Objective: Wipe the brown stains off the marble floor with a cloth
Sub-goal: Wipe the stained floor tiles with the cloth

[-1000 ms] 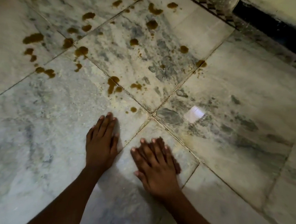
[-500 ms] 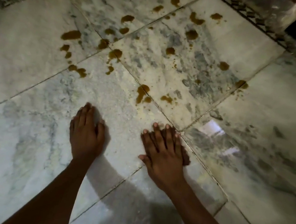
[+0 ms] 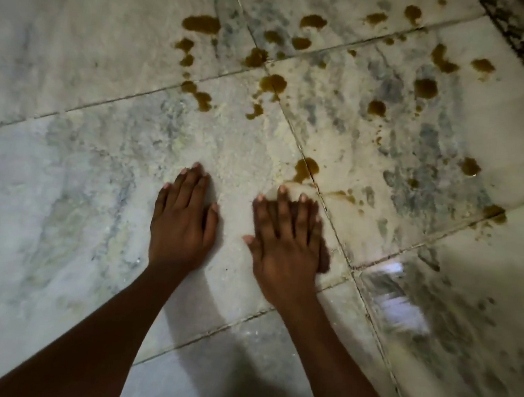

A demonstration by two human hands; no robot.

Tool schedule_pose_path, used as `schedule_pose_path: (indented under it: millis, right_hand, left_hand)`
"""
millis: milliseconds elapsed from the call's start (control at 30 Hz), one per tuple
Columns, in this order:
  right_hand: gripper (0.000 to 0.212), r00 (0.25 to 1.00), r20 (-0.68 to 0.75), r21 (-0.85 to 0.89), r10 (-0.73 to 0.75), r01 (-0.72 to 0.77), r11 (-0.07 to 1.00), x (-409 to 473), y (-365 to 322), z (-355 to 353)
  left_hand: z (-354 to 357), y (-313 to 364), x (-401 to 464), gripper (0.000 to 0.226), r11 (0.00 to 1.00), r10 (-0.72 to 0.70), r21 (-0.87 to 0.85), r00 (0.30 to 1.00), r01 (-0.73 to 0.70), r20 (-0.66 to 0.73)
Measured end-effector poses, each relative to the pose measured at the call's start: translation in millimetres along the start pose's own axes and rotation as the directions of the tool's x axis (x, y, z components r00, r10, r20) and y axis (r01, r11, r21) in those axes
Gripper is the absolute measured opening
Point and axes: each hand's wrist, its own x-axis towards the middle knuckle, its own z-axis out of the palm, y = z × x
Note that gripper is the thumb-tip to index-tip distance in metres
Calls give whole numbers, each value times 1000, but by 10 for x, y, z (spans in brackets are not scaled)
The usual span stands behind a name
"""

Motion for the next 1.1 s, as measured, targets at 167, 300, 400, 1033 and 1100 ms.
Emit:
schedule_pose_path:
  millis: [167, 300, 400, 1033, 1100]
  right_hand:
    - [67, 991, 28, 27, 128, -129, 991, -552, 263, -65]
    - [71, 853, -110, 59, 510, -507, 860, 405, 348, 62]
    - [73, 903, -108, 81, 416, -409, 909, 1059, 187, 126]
    - [71, 995, 51, 15, -90, 89, 996, 545, -119, -26]
    - [71, 984, 129, 36, -124, 120, 992, -55, 38, -125]
  left_hand:
    - [-41, 17, 40, 59, 1000, -18, 1, 999, 18, 30]
    - [-39, 9, 40, 54, 1000, -27, -10, 999, 27, 25]
    - [-41, -8, 61, 52, 1000, -25, 8, 999, 24, 25]
    - [-84, 17, 120, 53, 998, -42, 43, 996, 39, 75]
    - [-88, 18, 125, 53, 998, -49, 39, 995, 46, 84]
